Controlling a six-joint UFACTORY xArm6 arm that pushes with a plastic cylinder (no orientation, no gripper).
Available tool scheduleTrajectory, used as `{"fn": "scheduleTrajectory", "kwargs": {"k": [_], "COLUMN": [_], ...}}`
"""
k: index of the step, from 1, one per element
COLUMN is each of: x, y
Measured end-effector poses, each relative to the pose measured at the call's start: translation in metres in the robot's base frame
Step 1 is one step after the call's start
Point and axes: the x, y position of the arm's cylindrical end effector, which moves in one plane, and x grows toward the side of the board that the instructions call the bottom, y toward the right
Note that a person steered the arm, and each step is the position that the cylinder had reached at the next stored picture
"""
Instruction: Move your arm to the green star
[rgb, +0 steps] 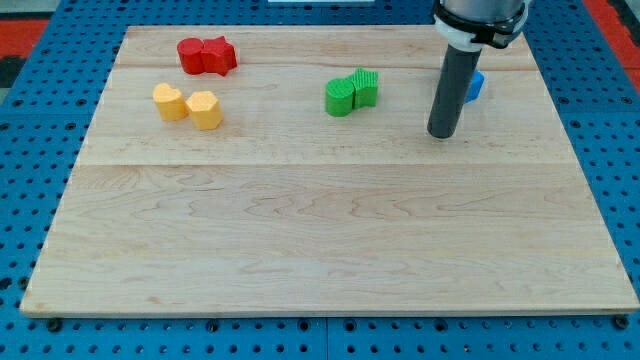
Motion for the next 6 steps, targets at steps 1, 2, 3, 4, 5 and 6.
{"fn": "scheduleTrajectory", "kwargs": {"k": [1, 2, 3, 4, 5, 6], "x": [0.000, 0.000, -0.005, -0.036, -0.031, -0.038], "y": [0.008, 0.018, -0.009, -0.075, -0.104, -0.122]}}
